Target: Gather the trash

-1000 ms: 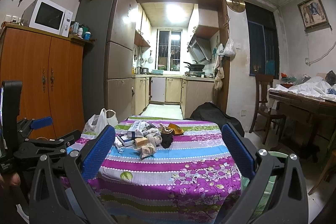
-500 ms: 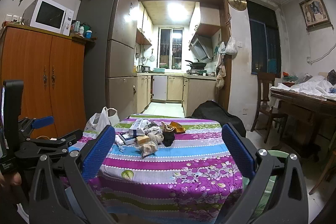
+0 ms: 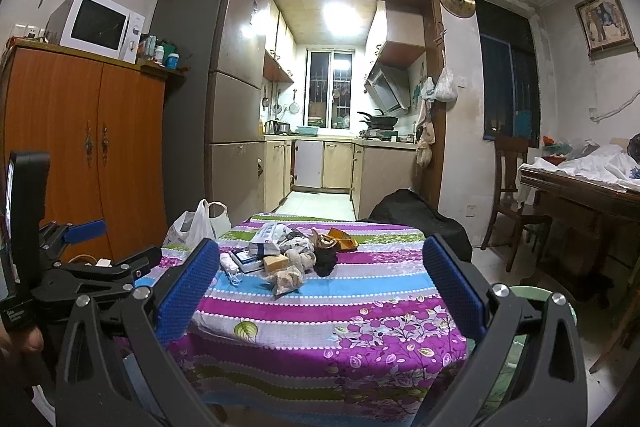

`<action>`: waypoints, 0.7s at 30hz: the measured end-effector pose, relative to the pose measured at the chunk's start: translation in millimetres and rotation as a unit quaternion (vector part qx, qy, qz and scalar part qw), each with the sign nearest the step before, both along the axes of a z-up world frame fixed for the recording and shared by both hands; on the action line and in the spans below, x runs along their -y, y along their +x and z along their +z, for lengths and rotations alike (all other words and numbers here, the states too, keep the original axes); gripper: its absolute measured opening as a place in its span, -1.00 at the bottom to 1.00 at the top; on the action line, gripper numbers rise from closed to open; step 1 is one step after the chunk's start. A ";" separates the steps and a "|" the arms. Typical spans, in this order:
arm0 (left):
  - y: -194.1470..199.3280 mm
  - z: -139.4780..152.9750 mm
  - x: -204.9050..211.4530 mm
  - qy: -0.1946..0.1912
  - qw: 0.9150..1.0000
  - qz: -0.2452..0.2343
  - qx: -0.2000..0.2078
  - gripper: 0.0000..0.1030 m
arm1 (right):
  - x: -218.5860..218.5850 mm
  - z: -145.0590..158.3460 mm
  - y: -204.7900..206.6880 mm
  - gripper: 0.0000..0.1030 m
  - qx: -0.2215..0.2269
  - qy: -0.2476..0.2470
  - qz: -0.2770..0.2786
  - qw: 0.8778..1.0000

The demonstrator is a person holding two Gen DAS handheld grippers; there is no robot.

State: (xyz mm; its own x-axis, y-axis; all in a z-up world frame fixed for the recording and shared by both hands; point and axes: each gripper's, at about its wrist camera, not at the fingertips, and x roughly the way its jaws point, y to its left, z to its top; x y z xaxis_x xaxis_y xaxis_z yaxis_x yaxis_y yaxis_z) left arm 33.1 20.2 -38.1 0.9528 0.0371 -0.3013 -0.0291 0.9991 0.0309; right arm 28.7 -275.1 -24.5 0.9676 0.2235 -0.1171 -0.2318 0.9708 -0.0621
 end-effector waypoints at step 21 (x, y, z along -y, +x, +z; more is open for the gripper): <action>221.0 -91.7 -127.0 -0.052 0.970 -0.097 -0.219 0.86 | -91.2 -115.8 282.2 0.44 -0.317 -0.048 0.170 0.932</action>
State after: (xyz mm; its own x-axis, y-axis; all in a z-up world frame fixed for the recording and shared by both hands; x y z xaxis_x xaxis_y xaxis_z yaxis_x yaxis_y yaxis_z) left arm 254.1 147.2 -129.8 0.7190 -0.1824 -0.6706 0.1532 0.9828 -0.1031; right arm 310.9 -183.8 -140.3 0.5727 0.4629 -0.6765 -0.5440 0.8320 0.1088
